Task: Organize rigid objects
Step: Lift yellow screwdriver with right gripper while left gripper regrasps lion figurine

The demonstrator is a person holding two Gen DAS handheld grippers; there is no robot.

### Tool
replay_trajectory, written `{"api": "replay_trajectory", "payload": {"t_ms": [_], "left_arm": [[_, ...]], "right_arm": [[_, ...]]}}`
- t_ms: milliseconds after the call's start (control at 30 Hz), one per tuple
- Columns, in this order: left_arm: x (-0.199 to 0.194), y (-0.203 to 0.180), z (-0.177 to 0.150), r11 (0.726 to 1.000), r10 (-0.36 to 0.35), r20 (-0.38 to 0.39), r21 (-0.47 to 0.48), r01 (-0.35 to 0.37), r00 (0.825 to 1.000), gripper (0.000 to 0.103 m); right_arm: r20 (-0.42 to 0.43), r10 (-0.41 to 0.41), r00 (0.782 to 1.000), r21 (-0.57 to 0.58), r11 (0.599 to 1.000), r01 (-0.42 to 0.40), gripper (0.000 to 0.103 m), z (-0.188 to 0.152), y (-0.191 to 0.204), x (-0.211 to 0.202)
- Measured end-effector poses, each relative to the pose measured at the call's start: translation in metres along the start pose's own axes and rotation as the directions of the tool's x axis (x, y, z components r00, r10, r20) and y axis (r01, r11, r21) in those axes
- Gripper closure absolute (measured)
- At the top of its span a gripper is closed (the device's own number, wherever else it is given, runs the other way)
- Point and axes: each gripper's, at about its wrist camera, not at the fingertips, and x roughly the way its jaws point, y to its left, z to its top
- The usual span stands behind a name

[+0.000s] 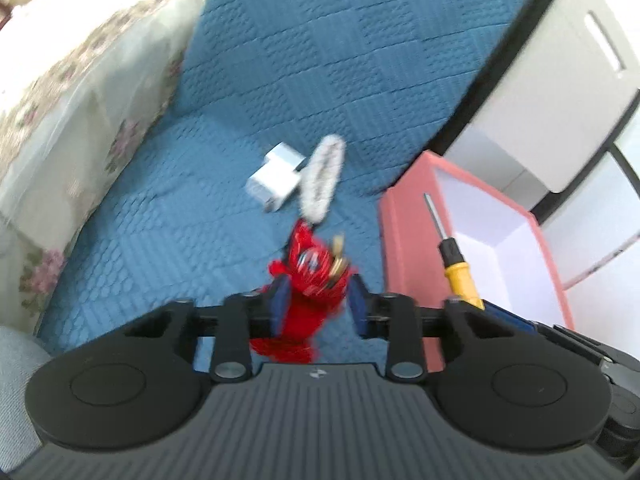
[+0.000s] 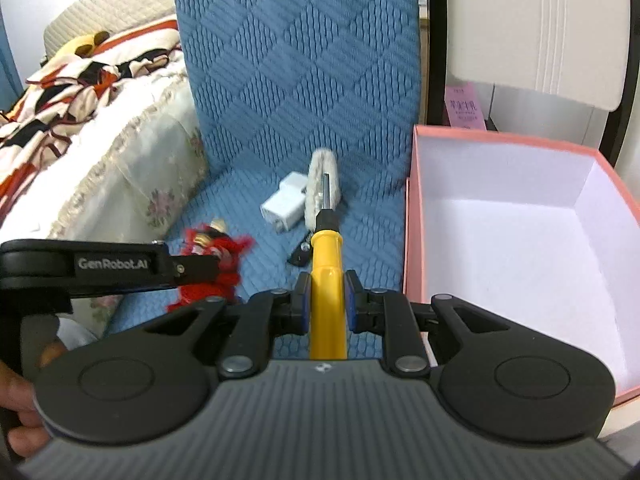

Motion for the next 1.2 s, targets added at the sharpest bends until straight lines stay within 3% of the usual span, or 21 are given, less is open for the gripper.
{"api": "replay_trajectory", "payload": {"t_ms": [67,467,900,1000,1067,1200], "left_arm": [[0.001,-0.008,0.003,0.999,0.003,0.009,0.032,-0.003,1.000,0.076],[0.025,0.018,-0.016,0.999,0.025,-0.030,-0.022,-0.026,0.999,0.076],[0.034,0.031,-0.030,1.000,-0.003,-0.041,-0.026,0.002,0.999,0.075],[0.035,0.037,-0.033,0.999,-0.008,-0.046,-0.036,0.006,0.999,0.067],[0.034,0.040,-0.034,0.999,-0.010,-0.044,-0.040,0.008,0.999,0.056],[0.034,0.049,-0.034,0.999,-0.015,-0.043,-0.051,0.013,0.999,0.046]], "right_arm": [[0.016,-0.007,1.000,-0.011,1.000,0.007,0.083,0.002,-0.002,-0.003],[-0.019,-0.029,0.999,0.049,0.998,0.030,0.083,-0.011,-0.021,0.003],[-0.031,-0.007,0.999,0.045,0.999,0.009,0.083,-0.023,-0.009,0.005],[-0.038,-0.001,0.999,0.034,0.999,0.003,0.083,-0.025,-0.004,0.007],[-0.050,0.003,0.999,0.032,0.999,-0.002,0.083,-0.029,-0.001,0.009],[-0.066,0.014,0.998,0.021,1.000,-0.013,0.083,-0.036,0.009,0.011]]}}
